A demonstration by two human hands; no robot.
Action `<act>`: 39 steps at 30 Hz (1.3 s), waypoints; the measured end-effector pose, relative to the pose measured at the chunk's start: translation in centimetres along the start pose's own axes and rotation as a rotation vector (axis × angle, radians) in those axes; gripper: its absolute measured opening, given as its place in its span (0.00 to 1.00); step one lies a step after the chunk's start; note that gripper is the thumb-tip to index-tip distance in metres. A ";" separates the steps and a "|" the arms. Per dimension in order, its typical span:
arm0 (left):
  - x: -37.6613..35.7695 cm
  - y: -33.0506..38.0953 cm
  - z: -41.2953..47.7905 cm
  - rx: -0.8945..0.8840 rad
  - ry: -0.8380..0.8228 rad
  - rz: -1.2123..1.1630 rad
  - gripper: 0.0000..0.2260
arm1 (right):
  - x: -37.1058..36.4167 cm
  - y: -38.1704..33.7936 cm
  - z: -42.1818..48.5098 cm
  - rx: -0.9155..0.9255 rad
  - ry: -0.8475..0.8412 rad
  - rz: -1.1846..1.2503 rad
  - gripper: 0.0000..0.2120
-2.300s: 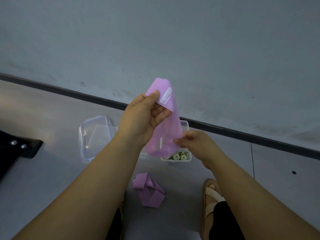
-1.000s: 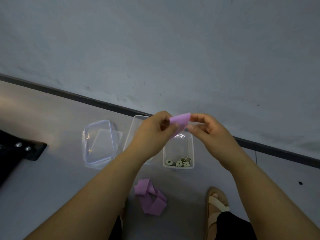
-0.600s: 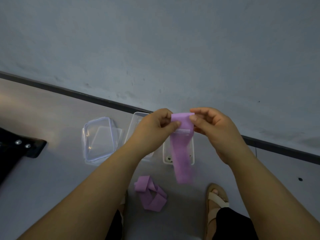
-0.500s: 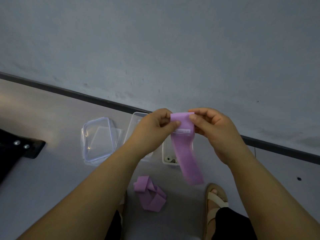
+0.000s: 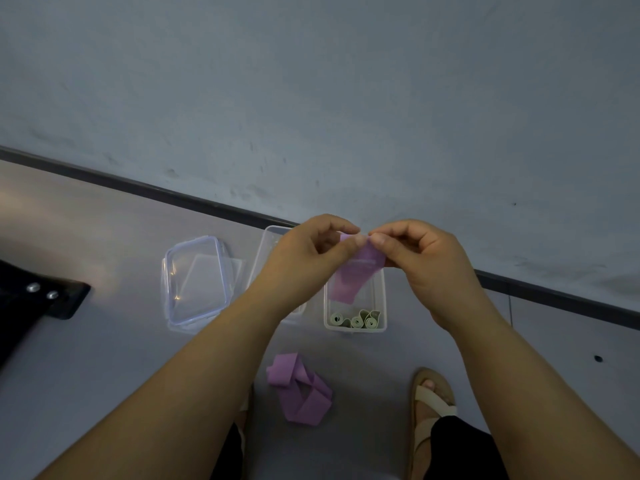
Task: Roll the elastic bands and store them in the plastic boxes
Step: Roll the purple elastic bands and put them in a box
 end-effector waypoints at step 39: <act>0.3 1.9 -0.6 -0.049 -0.043 -0.216 0.12 | -0.6 -1.5 -0.5 0.009 -0.141 0.010 0.11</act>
Point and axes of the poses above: each hand's wrist, its own z-axis towards the middle knuckle, its own x-axis out of the back of the hand, y = z × x, the point moved 10 cm from there along z, towards the middle knuckle
